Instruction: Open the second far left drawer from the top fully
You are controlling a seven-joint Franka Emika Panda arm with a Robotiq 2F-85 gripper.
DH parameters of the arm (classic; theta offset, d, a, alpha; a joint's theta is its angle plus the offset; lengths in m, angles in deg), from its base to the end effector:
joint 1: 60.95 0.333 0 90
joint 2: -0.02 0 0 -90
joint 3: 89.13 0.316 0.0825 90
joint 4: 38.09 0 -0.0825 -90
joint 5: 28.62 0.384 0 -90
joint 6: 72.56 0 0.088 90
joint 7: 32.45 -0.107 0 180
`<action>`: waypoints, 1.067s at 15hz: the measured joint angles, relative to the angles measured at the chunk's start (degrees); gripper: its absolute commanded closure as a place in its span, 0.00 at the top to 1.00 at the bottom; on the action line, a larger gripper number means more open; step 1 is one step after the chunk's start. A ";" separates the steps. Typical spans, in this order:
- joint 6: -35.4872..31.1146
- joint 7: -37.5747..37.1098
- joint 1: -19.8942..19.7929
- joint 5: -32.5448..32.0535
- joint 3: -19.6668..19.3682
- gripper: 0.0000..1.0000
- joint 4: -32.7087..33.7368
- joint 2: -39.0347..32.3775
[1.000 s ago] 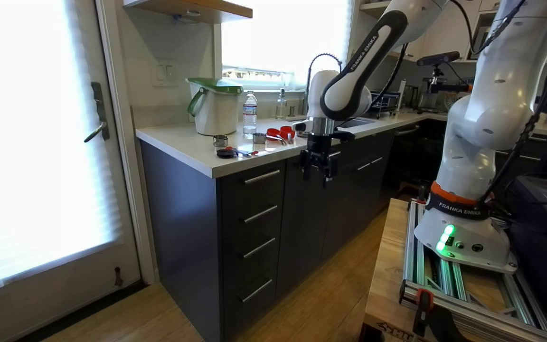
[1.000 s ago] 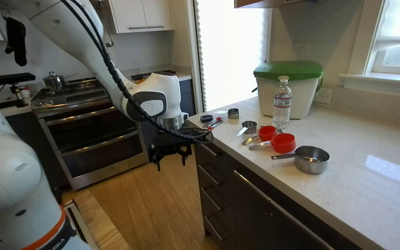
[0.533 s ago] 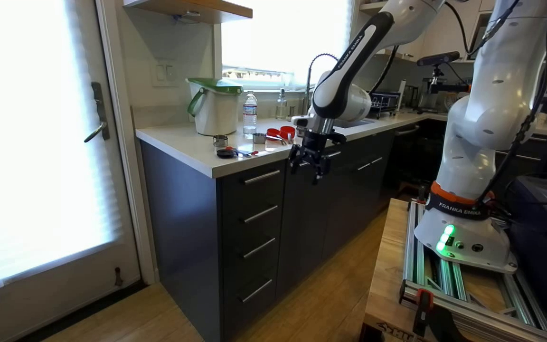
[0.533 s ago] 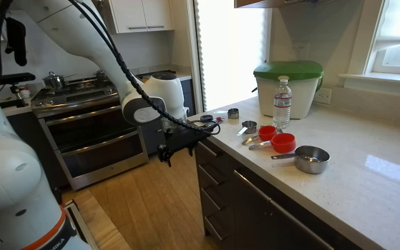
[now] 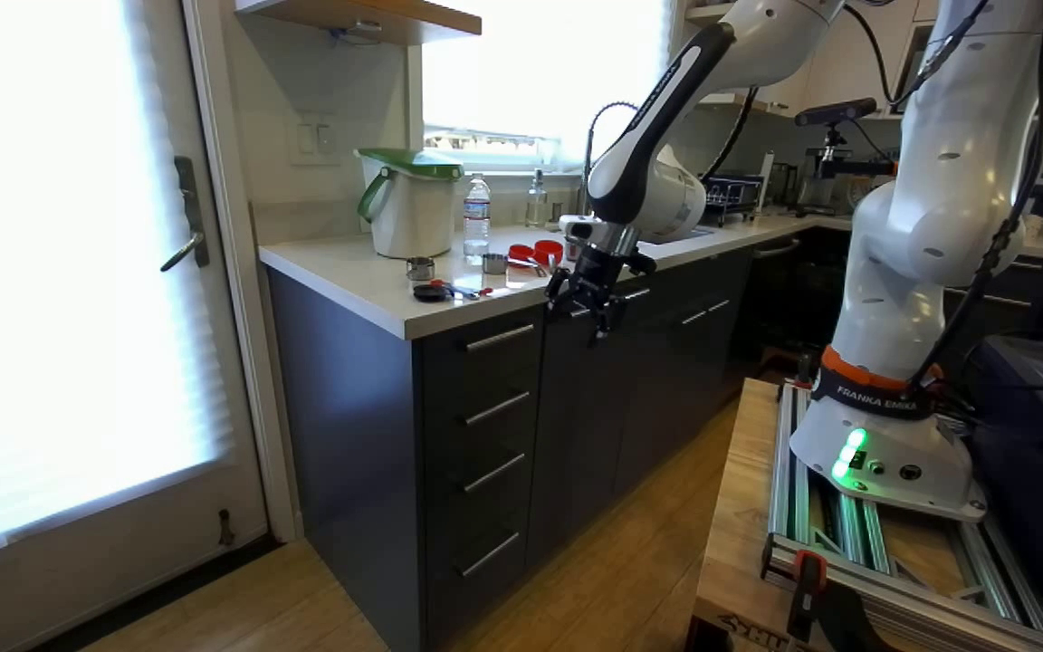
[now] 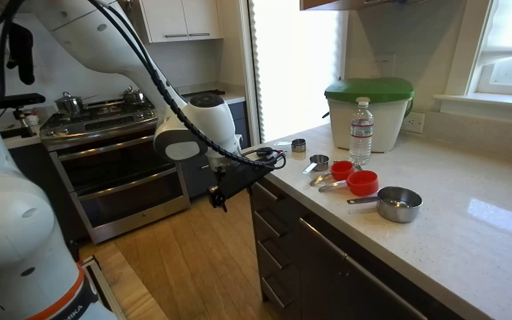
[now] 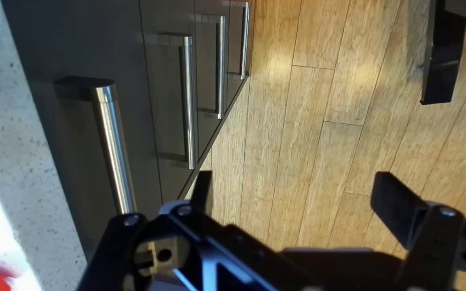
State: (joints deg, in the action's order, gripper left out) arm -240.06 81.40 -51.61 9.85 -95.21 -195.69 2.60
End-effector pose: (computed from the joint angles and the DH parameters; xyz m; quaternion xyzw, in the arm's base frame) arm 0.4034 -0.0157 0.2477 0.7559 0.6377 0.1468 0.0221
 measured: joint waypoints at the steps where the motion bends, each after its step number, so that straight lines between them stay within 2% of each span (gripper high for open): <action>1: 0.00 0.01 0.00 0.02 0.00 1.00 0.00 -0.03; 5: 0.00 0.02 0.00 -0.01 0.00 1.00 0.05 -0.03; 9: -5.45 0.65 0.68 1.47 0.57 1.00 0.04 -1.13; 16: -14.17 6.87 2.33 12.93 3.60 1.00 0.02 -5.14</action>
State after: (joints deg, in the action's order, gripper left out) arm -254.23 88.27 -49.28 22.79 -91.60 -195.67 -2.54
